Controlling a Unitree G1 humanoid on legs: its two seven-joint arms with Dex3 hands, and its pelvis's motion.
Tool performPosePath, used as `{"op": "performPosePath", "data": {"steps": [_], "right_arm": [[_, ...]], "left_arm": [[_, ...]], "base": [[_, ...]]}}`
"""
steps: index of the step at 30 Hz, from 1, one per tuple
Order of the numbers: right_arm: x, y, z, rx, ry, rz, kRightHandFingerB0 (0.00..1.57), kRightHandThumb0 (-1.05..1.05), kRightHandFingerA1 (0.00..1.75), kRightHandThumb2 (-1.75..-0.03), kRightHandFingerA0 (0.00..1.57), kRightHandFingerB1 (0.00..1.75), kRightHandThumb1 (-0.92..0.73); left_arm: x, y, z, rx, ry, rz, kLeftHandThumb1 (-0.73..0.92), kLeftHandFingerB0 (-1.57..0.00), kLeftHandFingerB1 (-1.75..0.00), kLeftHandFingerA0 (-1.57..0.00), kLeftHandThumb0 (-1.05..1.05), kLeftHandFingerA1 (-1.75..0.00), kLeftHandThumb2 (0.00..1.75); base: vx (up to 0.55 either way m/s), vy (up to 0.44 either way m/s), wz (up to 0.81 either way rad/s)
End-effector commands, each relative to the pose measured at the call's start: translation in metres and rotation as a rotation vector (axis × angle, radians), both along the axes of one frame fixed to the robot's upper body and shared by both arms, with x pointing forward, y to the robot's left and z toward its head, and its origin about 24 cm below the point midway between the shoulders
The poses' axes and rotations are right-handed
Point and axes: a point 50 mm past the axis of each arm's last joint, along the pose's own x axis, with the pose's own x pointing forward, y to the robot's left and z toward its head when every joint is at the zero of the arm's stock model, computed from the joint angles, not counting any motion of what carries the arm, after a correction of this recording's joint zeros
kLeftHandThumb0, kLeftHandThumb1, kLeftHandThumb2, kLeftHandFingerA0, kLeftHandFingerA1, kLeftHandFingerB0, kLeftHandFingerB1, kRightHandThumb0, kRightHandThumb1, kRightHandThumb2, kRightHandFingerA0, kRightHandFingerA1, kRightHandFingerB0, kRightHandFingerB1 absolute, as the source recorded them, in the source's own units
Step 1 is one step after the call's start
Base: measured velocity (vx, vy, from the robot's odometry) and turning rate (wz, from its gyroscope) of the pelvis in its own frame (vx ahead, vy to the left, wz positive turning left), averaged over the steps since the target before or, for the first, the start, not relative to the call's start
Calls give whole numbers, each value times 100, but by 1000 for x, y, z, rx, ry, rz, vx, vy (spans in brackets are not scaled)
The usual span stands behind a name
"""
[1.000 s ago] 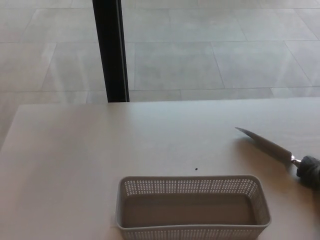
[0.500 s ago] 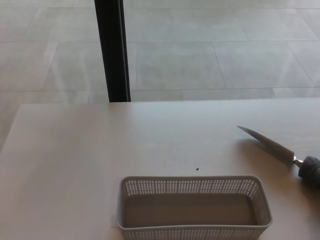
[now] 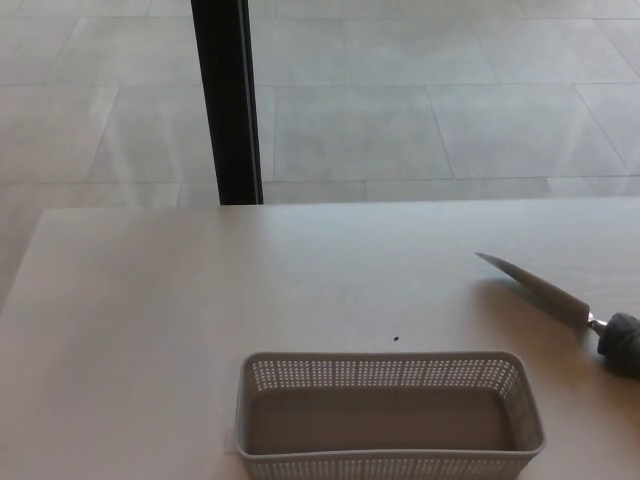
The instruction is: A garden tool is kept on the righthand side and a container is kept on the lefthand side on a desk infront of the robot. the robot uses its right hand to pick up the garden tool and makes a scooping motion inside the container
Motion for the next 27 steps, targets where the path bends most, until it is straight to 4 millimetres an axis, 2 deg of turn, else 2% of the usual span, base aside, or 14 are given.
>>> {"op": "performPosePath", "data": {"steps": [1,4,5,11,12,13,14,15,18,20,21,22,23,27], "right_arm": [[-103,-68,-4,533,-327,-348,0,-105,0,-55,0,11,-82],[-141,-82,-39,651,-482,-544,0,-105,0,-56,0,2,-79],[-150,-85,-49,660,-477,-636,0,-105,52,-106,0,44,-59],[-188,-80,-119,847,-569,-999,0,-99,55,-89,0,43,-55],[-191,-77,-129,873,-601,-1047,0,-86,19,-60,0,0,-76],[-196,-68,-147,859,-540,-1107,0,-83,33,-61,0,0,-74],[-197,-64,-155,818,-491,-1123,0,-79,132,-56,0,0,-70],[-198,-59,-161,810,-463,-1125,0,-78,88,-61,0,5,-68],[-202,-46,-181,870,-338,-1108,0,-74,39,-57,0,5,-71],[-203,-36,-194,999,-300,-1106,0,-80,61,-89,0,48,-45],[-204,-35,-196,1019,-302,-1108,0,-80,61,-89,0,48,-45],[-205,-32,-199,1043,-288,-1108,0,-81,54,-63,0,13,-66],[-206,-29,-202,1050,-261,-1097,0,-91,59,-90,0,46,-49],[-208,-22,-210,1164,-278,-1059,0,-84,60,-89,0,49,-47]], "left_arm": [[-4,10,7,30,3,9,64,-58,-46,-62,-45,-61,60],[-5,9,7,28,7,2,64,-60,-47,-65,-46,-62,59],[-6,9,6,24,8,6,64,-59,-46,-64,-46,-61,59],[-2,6,4,18,-2,9,64,-59,-46,-68,-45,-64,59],[-1,5,3,14,-3,9,64,-58,-46,-68,-45,-65,59],[-3,5,3,16,3,0,63,-57,-45,-66,-48,-59,60],[-3,5,4,17,-1,3,64,-56,-45,-64,-47,-61,60],[-3,6,4,15,-9,2,63,-60,-48,-63,-48,-62,59],[-4,5,4,8,-18,10,63,-63,-49,-69,-46,-72,59],[-4,4,3,8,-20,15,63,-64,-50,-71,-45,-75,59],[-4,4,3,8,-21,18,63,-64,-50,-71,-45,-75,59],[-3,4,3,6,-18,21,62,-64,-49,-72,-45,-76,58],[-3,5,3,7,-18,24,62,-60,-48,-75,-46,-90,58],[-1,6,5,13,-13,2,63,-62,-49,-70,-47,-71,59]], "base": [[0,0,0],[0,0,0],[0,0,0],[0,0,0],[0,0,0],[0,0,0],[0,0,0],[0,0,0],[0,0,0],[0,0,0],[0,0,0],[0,0,0],[0,0,0],[0,0,0]]}}
